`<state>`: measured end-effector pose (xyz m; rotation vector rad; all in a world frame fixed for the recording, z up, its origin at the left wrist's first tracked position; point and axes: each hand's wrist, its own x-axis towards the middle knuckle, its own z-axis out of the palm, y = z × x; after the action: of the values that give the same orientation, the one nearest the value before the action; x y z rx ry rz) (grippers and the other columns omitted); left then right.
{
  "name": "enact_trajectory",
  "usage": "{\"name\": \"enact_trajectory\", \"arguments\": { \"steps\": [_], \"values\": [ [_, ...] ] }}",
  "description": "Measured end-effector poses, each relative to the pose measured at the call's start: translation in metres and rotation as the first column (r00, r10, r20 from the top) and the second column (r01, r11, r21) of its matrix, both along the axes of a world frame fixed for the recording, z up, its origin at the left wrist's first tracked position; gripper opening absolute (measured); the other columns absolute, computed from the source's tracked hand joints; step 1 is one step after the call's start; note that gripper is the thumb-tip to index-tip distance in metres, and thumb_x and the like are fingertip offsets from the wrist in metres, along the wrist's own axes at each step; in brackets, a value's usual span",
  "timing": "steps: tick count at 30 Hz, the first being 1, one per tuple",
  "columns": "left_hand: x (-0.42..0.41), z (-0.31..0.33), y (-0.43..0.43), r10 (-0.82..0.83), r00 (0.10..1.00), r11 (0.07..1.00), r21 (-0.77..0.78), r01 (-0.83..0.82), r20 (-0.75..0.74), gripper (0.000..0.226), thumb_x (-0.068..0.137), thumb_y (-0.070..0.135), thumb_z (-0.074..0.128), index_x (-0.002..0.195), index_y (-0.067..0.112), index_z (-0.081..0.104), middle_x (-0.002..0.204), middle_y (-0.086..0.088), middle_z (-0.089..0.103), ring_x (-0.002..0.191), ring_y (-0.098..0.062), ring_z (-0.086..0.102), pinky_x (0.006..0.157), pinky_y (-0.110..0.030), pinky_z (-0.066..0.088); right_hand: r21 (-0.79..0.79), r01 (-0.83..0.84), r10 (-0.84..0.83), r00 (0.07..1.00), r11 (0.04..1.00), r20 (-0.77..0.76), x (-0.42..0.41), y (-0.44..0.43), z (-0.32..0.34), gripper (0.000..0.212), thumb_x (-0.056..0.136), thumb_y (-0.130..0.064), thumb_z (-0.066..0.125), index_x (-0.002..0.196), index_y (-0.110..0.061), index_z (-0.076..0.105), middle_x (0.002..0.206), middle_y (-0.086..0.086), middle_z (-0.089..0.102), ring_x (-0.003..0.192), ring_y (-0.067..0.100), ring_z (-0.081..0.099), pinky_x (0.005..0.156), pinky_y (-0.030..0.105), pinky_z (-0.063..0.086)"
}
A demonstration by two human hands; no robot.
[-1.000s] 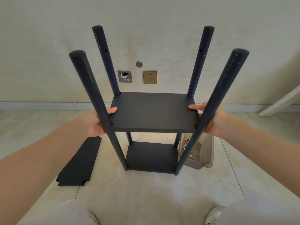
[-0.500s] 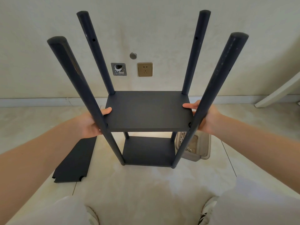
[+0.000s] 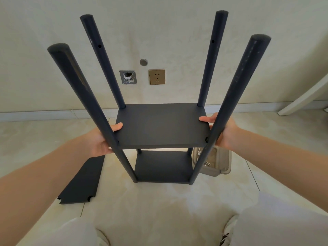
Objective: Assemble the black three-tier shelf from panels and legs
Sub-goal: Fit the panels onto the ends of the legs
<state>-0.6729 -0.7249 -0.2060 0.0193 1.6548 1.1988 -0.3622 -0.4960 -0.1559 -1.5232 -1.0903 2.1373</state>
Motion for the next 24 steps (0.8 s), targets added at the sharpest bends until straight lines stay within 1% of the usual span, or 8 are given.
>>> {"name": "enact_trajectory", "arguments": {
  "steps": [3,6,11,14,17,20,22,24],
  "values": [
    [-0.012,-0.013,0.005,0.010,1.000,1.000,-0.026,-0.010,-0.005,0.098,0.034,0.037,0.106,0.121,0.011,0.066,0.104,-0.010,0.078,0.091,-0.031,0.076,0.067,-0.048,0.061,-0.016,0.020,-0.020,1.000,1.000,-0.004,0.000,-0.003,0.000,0.013,0.087,-0.018,0.072,0.092,-0.008,0.065,0.116,0.013,0.068,0.099,0.034,0.066,0.088,0.050,0.054],
    [-0.018,-0.021,0.008,0.043,0.999,0.997,-0.064,-0.044,-0.022,0.089,0.041,0.036,0.102,0.118,0.010,0.067,0.095,-0.012,0.078,0.087,-0.032,0.077,0.061,-0.045,0.061,-0.003,0.034,-0.034,0.999,0.999,-0.008,0.000,-0.005,-0.001,0.019,0.087,-0.017,0.072,0.102,-0.009,0.062,0.122,0.014,0.067,0.111,0.035,0.064,0.096,0.053,0.051],
    [0.002,-0.011,0.017,0.069,0.996,0.995,-0.068,-0.073,-0.064,0.066,0.058,0.040,0.089,0.107,0.005,0.065,0.095,-0.012,0.078,0.086,-0.029,0.077,0.057,-0.037,0.060,0.028,0.048,-0.048,0.999,0.998,0.018,0.000,-0.004,-0.007,0.021,0.083,-0.013,0.075,0.098,-0.010,0.062,0.113,0.013,0.068,0.104,0.035,0.066,0.090,0.052,0.054],
    [0.012,0.000,0.019,0.089,0.994,0.988,-0.121,-0.096,-0.067,0.054,0.082,0.042,0.076,0.112,0.002,0.057,0.093,-0.011,0.070,0.083,-0.027,0.067,0.066,-0.042,0.052,0.040,0.058,-0.060,0.997,0.998,0.054,-0.003,-0.002,-0.008,0.016,0.084,-0.017,0.075,0.090,-0.011,0.061,0.100,0.010,0.067,0.089,0.031,0.066,0.073,0.047,0.055],
    [0.027,0.016,0.010,0.062,0.996,0.998,-0.021,-0.063,-0.070,0.056,0.067,0.040,0.081,0.111,0.009,0.065,0.092,-0.006,0.078,0.094,-0.026,0.070,0.073,-0.043,0.055,0.023,0.048,-0.050,0.997,0.999,0.064,-0.004,-0.001,-0.009,0.016,0.084,-0.018,0.075,0.089,-0.011,0.062,0.095,0.009,0.067,0.083,0.030,0.066,0.061,0.042,0.053],
    [0.039,0.026,0.001,0.055,0.994,0.998,0.040,-0.051,-0.098,0.050,0.075,0.036,0.079,0.116,0.011,0.065,0.108,-0.007,0.075,0.101,-0.028,0.069,0.078,-0.043,0.056,0.035,0.022,-0.024,0.998,0.999,0.066,-0.003,0.000,-0.009,0.018,0.080,-0.015,0.078,0.090,-0.011,0.062,0.104,0.011,0.068,0.095,0.034,0.066,0.077,0.050,0.057],
    [0.046,0.028,-0.002,0.114,0.989,0.991,0.074,-0.108,-0.095,0.035,0.094,0.030,0.067,0.121,0.009,0.061,0.105,-0.008,0.068,0.091,-0.027,0.065,0.068,-0.039,0.056,0.058,0.028,-0.032,0.996,0.998,0.082,-0.002,0.000,-0.009,0.018,0.078,-0.014,0.079,0.085,-0.012,0.062,0.102,0.011,0.067,0.094,0.034,0.066,0.076,0.051,0.057],
    [0.055,0.023,-0.006,0.215,0.963,0.975,0.085,-0.203,-0.165,0.025,0.107,0.017,0.046,0.129,0.008,0.057,0.100,-0.010,0.064,0.085,-0.027,0.062,0.068,-0.039,0.055,0.072,0.035,-0.043,0.993,0.997,0.113,-0.002,-0.001,-0.010,0.018,0.079,-0.014,0.079,0.081,-0.012,0.062,0.094,0.010,0.066,0.086,0.032,0.065,0.060,0.046,0.056]
  ]
}}
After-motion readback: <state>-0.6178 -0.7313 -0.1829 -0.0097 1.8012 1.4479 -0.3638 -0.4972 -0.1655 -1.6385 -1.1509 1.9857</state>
